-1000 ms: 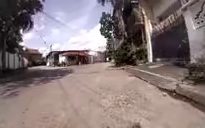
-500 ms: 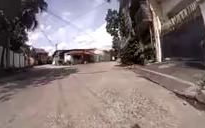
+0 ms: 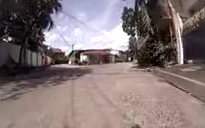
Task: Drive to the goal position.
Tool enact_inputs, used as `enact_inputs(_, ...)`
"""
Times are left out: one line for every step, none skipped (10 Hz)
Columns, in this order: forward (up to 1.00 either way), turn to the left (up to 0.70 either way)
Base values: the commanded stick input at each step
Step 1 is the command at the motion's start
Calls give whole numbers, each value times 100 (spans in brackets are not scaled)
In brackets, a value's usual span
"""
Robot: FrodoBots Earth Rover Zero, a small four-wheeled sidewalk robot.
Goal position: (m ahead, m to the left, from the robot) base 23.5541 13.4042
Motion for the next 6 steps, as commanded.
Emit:
enact_inputs(70,0)
enact_inputs(70,0)
enact_inputs(70,0)
enact_inputs(70,0)
enact_inputs(70,0)
enact_inputs(70,0)
